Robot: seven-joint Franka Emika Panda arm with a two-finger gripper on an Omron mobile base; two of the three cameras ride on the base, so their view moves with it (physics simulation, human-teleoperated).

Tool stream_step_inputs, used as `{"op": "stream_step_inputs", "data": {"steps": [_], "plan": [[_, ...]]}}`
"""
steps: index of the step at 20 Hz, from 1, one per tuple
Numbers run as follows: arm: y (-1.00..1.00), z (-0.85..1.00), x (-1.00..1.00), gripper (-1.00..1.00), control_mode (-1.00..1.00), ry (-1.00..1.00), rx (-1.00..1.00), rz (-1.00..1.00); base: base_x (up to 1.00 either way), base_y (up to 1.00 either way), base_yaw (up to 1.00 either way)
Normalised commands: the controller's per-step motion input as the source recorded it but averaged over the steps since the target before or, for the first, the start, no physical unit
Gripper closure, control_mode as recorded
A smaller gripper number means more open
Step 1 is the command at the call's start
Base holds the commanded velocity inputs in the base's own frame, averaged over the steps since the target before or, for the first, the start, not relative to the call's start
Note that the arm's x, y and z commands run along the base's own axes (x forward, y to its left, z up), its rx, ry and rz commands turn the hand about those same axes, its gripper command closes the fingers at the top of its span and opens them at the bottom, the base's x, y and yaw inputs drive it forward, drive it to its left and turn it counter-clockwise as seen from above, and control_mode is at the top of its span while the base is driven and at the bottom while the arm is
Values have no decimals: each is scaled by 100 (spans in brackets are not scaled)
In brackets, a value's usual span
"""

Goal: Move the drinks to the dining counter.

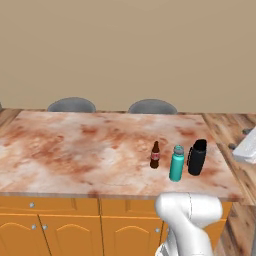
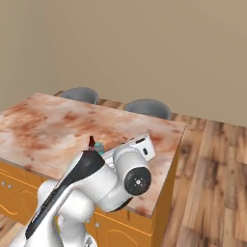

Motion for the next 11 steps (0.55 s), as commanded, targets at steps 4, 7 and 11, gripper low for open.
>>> {"op": "stream_step_inputs", "data": {"steps": [4,7,11], "plan": [[-15,33,-68,-100,-100,-46,2,1,0,0,0],[-18,34,-67,-100,-100,-45,3,0,0,0,0],[-15,44,-59,-100,-100,-36,3,0,0,0,0]]}}
